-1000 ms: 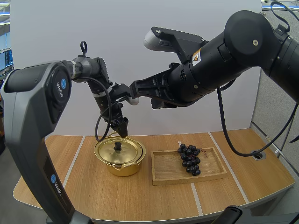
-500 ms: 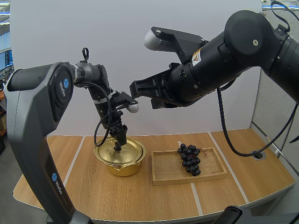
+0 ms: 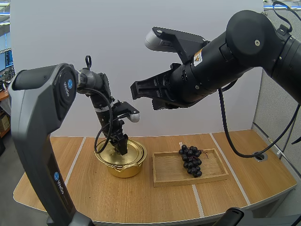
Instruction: Open the pot, put the pineapple inside, and close it
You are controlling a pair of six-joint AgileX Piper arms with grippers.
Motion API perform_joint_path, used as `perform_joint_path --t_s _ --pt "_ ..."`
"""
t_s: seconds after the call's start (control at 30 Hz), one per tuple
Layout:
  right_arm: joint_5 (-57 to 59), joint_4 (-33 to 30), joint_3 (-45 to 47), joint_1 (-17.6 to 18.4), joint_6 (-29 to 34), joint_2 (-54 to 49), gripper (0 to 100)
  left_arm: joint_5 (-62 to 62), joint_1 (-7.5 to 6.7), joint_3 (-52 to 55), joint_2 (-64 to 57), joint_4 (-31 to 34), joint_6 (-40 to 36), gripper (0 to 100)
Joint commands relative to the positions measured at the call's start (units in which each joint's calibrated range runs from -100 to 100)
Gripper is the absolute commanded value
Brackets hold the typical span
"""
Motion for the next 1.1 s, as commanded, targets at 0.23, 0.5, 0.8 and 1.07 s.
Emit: perform_joint_path --t_s 0.23,0.5,0.8,1.07 --pt "-0.7 0.0 0.2 0.0 -0.2 -0.9 0 -0.4 -0.04 0.2 0.4 -0.6 -0.3 100" --pt "-0.7 0.0 0.2 0.0 -0.2 -0.9 0 0.2 -0.04 0.2 0.4 -0.5 -0.9 0" --pt "-0.7 0.0 0.2 0.0 -0.2 -0.9 0 1.0 -0.04 0.1 -1.5 -0.5 -0.9 0" --pt "-0.7 0.0 0.2 0.0 -0.2 -0.9 0 0.2 -0.04 -0.2 -3.6 -1.0 -0.9 0"
